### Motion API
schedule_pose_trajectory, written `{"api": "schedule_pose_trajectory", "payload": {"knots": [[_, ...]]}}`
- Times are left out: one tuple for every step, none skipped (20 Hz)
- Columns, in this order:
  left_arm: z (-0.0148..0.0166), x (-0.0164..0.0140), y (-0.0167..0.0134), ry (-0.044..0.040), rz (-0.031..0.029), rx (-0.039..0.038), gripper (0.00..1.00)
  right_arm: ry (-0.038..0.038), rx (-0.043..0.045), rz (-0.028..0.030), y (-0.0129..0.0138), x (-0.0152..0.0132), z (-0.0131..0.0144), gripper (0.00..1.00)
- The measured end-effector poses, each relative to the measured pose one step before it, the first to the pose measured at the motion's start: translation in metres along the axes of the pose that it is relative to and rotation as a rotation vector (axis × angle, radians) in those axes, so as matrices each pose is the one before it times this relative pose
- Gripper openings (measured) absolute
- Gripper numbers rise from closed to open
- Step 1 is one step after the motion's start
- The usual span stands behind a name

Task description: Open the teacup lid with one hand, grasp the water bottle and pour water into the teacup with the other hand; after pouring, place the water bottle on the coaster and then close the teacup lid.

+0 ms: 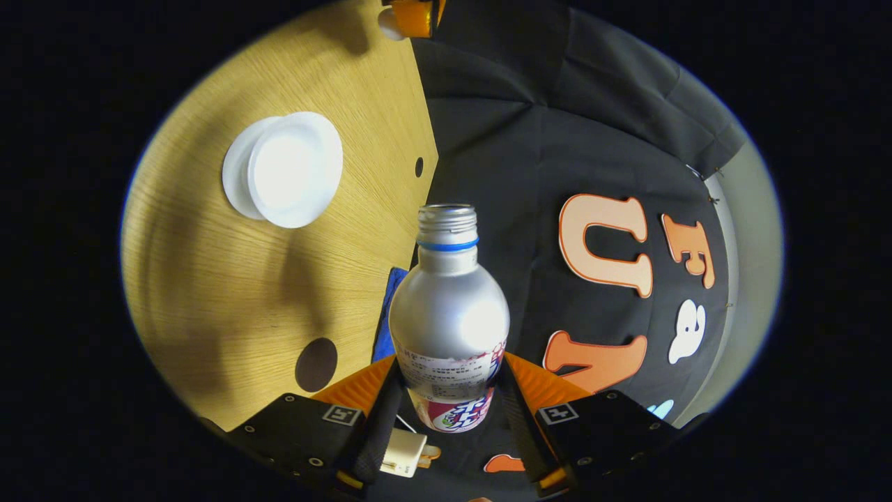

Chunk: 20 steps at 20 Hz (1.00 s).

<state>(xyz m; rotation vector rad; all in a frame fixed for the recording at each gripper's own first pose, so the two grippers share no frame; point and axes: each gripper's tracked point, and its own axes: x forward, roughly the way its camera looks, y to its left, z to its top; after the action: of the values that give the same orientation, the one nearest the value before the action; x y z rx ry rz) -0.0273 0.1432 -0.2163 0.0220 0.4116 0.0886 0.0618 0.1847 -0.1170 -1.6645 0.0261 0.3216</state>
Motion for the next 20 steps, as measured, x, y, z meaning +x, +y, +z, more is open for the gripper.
{"api": "schedule_pose_trajectory", "payload": {"knots": [[0.00126, 0.00036, 0.00040, -0.00070, 0.00026, 0.00091, 0.32, 0.00080, -0.01228, -0.00947, -0.00004, -0.00041, -0.00009, 0.77], [-0.00096, -0.00137, 0.00036, 0.00031, -0.00115, 0.00050, 0.32, -0.00119, -0.01302, -0.00915, -0.00162, 0.00122, -0.00090, 0.77], [0.00105, 0.00016, -0.00074, -0.00045, -0.00017, 0.00023, 0.32, -0.00102, -0.01603, -0.01078, -0.00192, 0.00088, -0.00101, 0.77], [0.00011, -0.00003, -0.00048, -0.00020, 0.00002, 0.00147, 0.32, -0.00640, -0.01947, -0.01034, -0.00293, 0.00167, -0.00128, 0.77], [0.00022, 0.00015, -0.00093, 0.00054, -0.00099, 0.00071, 0.32, -0.00144, -0.01865, -0.01348, -0.00230, 0.00103, -0.00005, 0.77], [-0.00015, -0.00095, -0.00002, -0.00016, -0.00118, 0.00100, 0.32, -0.00240, -0.01403, -0.00777, -0.00158, 0.00088, -0.00028, 0.77], [0.00073, 0.00002, -0.00026, 0.00057, 0.00069, 0.00207, 0.32, -0.00103, -0.00889, -0.00458, -0.00050, 0.00047, -0.00051, 0.77], [-0.00169, 0.00008, 0.00081, 0.00090, -0.00018, 0.00255, 0.32, 0.00027, -0.00692, -0.00489, -0.00056, 0.00117, -0.00174, 0.77], [0.00029, -0.00003, -0.00014, 0.00071, -0.00069, 0.00219, 0.32, 0.00111, -0.00971, -0.00767, -0.00148, 0.00143, -0.00164, 0.77], [0.00048, -0.00029, -0.00048, 0.00044, -0.00041, 0.00122, 0.29, 0.00016, -0.01088, -0.00994, -0.00249, 0.00086, -0.00134, 0.77], [0.00088, 0.00035, -0.00088, -0.00092, -0.00108, 0.00051, 0.32, 0.00203, -0.00684, -0.00797, -0.00204, 0.00104, -0.00218, 0.77], [0.00049, 0.00036, -0.00009, -0.00175, 0.00129, 0.00170, 0.32, 0.00158, -0.00459, -0.00301, -0.00332, 0.00254, -0.00611, 0.77], [0.00086, 0.00021, -0.00029, -0.00055, -0.00040, 0.00235, 0.32, 0.00085, -0.00372, -0.00502, -0.00164, 0.00019, -0.00315, 0.77], [0.00026, 0.00008, -0.00005, -0.00162, -0.00009, 0.00164, 0.32, -0.00031, -0.00399, -0.00382, -0.00201, 0.00126, -0.00102, 0.77], [0.00022, 0.00042, -0.00070, 0.00106, -0.00139, 0.00165, 0.32, 0.00088, -0.00516, -0.00791, -0.00230, 0.00074, -0.00021, 0.77], [0.00036, -0.00043, 0.00061, -0.00099, 0.00016, 0.00126, 0.32, -0.00041, -0.00484, -0.00684, -0.00186, 0.00073, -0.00135, 0.77], [0.00029, 0.00040, -0.00055, 0.00002, -0.00056, 0.00116, 0.32, 0.00096, -0.00494, -0.00596, -0.00070, 0.00043, -0.00094, 0.77], [-0.00026, -0.00060, -0.00010, -0.00016, -0.00003, 0.00130, 0.32, -0.00051, -0.00391, -0.00339, -0.00130, -0.00037, -0.00043, 0.77], [0.00081, 0.00048, -0.00021, 0.00004, -0.00058, 0.00074, 0.32, -0.00019, 0.00101, 0.00529, 0.00070, 0.00023, -0.00067, 0.77], [0.00087, 0.00003, -0.00053, -0.00146, -0.00166, 0.00156, 0.32, -0.00141, -0.00221, 0.00044, -0.00058, 0.00081, -0.00053, 0.77]]}}
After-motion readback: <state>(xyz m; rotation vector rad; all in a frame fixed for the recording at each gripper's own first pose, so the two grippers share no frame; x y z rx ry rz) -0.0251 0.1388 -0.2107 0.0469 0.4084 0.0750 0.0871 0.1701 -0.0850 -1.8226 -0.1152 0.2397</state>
